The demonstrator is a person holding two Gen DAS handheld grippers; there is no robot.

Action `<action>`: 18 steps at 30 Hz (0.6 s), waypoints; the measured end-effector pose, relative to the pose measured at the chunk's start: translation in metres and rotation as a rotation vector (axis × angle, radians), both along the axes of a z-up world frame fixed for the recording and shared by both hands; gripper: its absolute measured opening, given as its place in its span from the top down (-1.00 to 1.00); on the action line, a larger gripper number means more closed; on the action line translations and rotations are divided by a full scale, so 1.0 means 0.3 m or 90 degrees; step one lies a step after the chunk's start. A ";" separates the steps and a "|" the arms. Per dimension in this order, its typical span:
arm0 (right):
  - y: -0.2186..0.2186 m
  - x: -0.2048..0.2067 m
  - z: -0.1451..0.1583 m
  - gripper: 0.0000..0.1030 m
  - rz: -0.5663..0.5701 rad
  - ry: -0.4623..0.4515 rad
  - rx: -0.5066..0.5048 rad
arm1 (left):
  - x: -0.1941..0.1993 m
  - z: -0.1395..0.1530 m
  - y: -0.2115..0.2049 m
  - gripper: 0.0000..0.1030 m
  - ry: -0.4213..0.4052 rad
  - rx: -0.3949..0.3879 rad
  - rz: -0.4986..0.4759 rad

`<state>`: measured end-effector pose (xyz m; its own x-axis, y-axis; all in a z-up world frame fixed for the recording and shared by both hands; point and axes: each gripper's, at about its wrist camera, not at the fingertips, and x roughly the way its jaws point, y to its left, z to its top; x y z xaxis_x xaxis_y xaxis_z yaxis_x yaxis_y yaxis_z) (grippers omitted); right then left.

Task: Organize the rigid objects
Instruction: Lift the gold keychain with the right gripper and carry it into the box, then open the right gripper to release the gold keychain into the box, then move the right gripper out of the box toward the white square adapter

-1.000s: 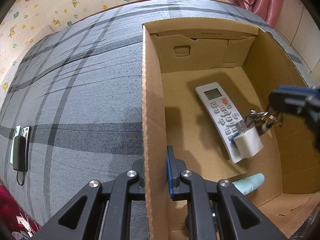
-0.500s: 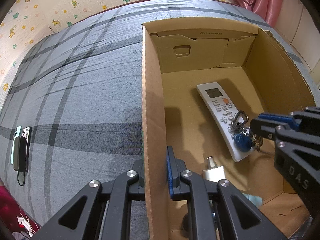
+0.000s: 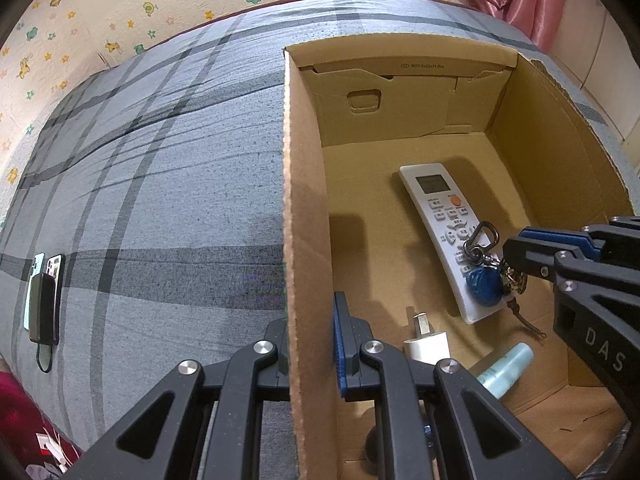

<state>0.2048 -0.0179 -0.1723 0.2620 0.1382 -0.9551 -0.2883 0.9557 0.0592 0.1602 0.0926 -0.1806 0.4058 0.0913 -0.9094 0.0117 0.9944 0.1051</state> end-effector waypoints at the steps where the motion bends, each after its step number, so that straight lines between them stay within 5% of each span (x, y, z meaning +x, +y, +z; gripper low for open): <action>1: -0.001 0.001 0.011 0.82 -0.003 -0.002 0.001 | 0.000 0.000 0.000 0.74 0.000 0.000 0.000; 2: -0.003 -0.001 0.018 0.81 -0.004 -0.006 0.001 | 0.000 0.000 0.000 0.74 0.000 -0.001 0.001; 5: -0.003 -0.012 0.046 0.21 -0.004 -0.021 0.007 | 0.001 -0.001 -0.001 0.74 0.000 0.002 0.000; 11: -0.014 -0.028 0.109 -0.06 -0.014 -0.050 0.014 | 0.002 -0.002 -0.002 0.74 0.001 0.004 0.001; 18: -0.033 -0.037 0.167 -0.68 -0.026 -0.073 0.002 | 0.002 -0.003 -0.002 0.74 0.001 0.006 0.001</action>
<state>0.1937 -0.0278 -0.1221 0.3749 0.1280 -0.9182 -0.2549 0.9665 0.0307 0.1607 0.0921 -0.1814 0.4037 0.1005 -0.9093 0.0106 0.9934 0.1145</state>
